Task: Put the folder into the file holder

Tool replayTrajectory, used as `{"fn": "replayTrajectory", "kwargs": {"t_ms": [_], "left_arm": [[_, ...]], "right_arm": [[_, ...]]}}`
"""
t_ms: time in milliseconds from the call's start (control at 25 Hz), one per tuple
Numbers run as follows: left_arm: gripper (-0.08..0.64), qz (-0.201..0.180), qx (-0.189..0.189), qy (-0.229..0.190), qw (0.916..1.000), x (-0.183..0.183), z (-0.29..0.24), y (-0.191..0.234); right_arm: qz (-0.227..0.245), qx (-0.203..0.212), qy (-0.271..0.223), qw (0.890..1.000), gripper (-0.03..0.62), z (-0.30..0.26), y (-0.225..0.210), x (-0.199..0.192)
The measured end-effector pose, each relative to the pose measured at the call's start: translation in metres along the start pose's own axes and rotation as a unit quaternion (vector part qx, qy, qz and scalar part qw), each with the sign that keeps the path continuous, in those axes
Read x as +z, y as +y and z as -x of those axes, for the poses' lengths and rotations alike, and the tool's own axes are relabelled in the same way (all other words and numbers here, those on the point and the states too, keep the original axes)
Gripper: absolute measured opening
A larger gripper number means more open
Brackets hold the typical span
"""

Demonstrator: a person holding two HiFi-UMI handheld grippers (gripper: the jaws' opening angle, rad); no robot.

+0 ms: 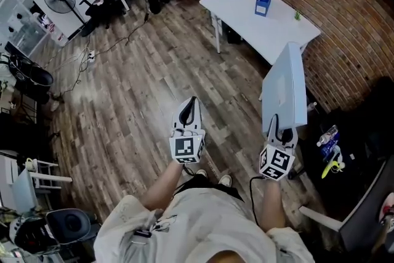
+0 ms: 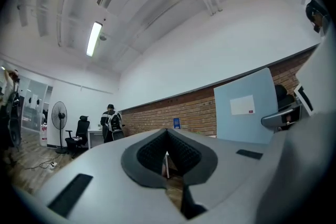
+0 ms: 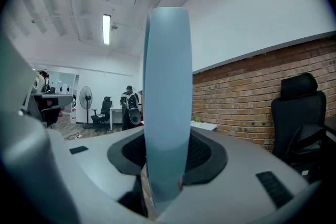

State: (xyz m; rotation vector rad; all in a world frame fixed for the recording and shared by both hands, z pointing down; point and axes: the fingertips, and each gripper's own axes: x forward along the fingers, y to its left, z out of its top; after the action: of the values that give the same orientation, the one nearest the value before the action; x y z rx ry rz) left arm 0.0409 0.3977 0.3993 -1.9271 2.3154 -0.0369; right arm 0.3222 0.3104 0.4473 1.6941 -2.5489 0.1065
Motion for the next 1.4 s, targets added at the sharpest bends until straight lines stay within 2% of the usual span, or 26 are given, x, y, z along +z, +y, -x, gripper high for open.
{"fn": "replayTrajectory", "kwargs": {"t_ms": [240,560,880,1120,1400], "left_arm": [[0.012,-0.019,0.027,0.005,0.9995,0.005,0.007,0.005],[0.012,-0.014,0.048,0.021,0.9985,-0.018,-0.002,0.023],[0.012,0.015,0.056,0.022,0.9981,-0.032,-0.048,0.058],[0.012,0.015,0.055,0.019,0.9982,-0.044,-0.092,0.091],[0.012,0.025,0.056,0.026,0.9978,-0.055,-0.140,0.137]], "right_arm": [[0.003,0.024,-0.007,1.000,0.172,-0.006,0.003,0.007],[0.012,0.046,0.000,0.999,0.172,-0.034,0.021,-0.002],[0.031,0.047,0.006,0.998,0.172,-0.084,0.043,0.008],[0.044,0.050,0.017,0.998,0.172,-0.138,0.069,0.012],[0.032,0.050,0.018,0.998,0.172,-0.197,0.103,0.026]]}}
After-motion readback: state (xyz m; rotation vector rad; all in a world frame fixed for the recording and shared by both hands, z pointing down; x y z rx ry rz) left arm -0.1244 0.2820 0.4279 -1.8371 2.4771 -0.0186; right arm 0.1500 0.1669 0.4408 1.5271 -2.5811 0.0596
